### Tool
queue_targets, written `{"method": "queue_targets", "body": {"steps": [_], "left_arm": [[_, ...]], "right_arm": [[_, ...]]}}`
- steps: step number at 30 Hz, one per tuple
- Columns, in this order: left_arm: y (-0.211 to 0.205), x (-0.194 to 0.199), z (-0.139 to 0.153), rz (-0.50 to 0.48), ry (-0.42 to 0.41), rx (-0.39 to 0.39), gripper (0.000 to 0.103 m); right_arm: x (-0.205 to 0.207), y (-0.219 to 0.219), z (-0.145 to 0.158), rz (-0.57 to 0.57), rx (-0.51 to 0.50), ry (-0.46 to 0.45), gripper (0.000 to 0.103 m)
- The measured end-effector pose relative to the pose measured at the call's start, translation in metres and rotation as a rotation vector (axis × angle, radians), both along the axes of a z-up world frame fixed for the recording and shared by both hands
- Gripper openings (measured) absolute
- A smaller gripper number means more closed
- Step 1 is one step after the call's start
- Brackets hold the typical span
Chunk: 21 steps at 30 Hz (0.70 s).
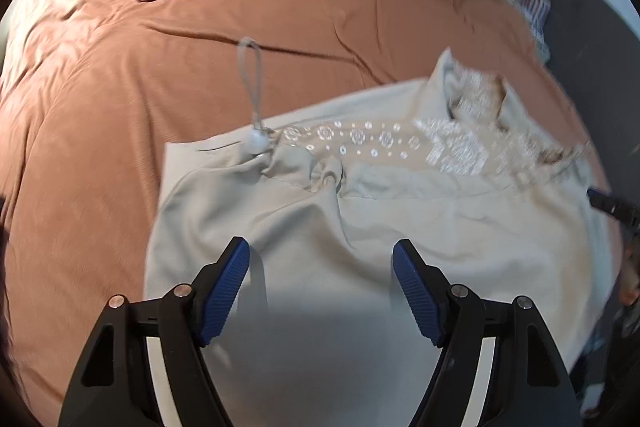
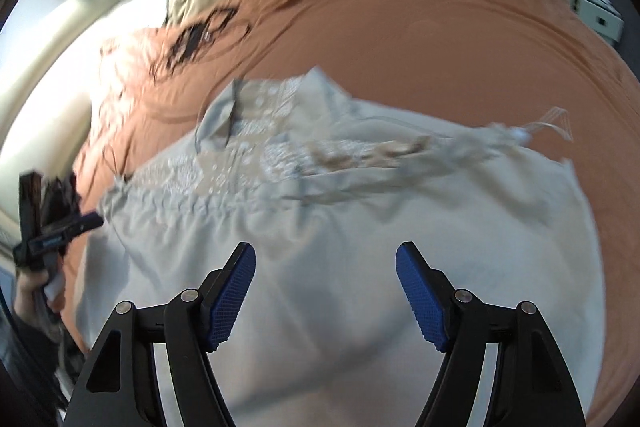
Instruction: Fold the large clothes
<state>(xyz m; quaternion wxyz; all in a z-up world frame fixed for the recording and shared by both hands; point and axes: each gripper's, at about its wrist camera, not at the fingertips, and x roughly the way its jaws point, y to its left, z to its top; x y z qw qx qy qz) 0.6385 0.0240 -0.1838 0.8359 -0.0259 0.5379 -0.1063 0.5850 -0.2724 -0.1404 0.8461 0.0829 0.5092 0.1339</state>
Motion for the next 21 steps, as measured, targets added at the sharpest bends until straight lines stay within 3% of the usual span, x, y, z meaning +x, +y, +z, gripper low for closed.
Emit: {"method": "queue_targets", "body": {"steps": [3, 5, 9, 12, 14, 16, 18, 21], "left_arm": [[-0.013, 0.012, -0.016, -0.050, 0.026, 0.085, 0.069], [-0.016, 0.020, -0.023, -0.054, 0.027, 0.115, 0.061], [-0.014, 0.036, -0.028, -0.045, 0.020, 0.121, 0.052], [-0.015, 0.046, -0.029, -0.047, 0.010, 0.127, 0.047], [-0.017, 0.051, -0.030, -0.049, 0.001, 0.133, 0.044], [-0.019, 0.055, -0.028, -0.053, -0.019, 0.132, 0.035], [-0.020, 0.057, -0.024, -0.053, -0.036, 0.121, 0.018], [-0.017, 0.059, -0.018, -0.038, -0.059, 0.125, 0.015]], "right_arm": [[0.016, 0.032, -0.012, 0.067, -0.066, 0.043, 0.073], [0.027, 0.052, -0.025, 0.098, -0.157, 0.061, 0.067], [0.047, 0.061, -0.054, 0.081, -0.199, 0.133, 0.037], [0.055, 0.063, -0.056, 0.074, -0.234, 0.101, 0.015], [0.059, 0.063, -0.055, 0.068, -0.223, 0.088, 0.010], [0.062, 0.065, -0.055, 0.072, -0.231, 0.073, 0.006], [0.063, 0.065, -0.056, 0.063, -0.231, 0.058, 0.004], [0.064, 0.061, -0.052, 0.034, -0.209, 0.036, 0.003]]}}
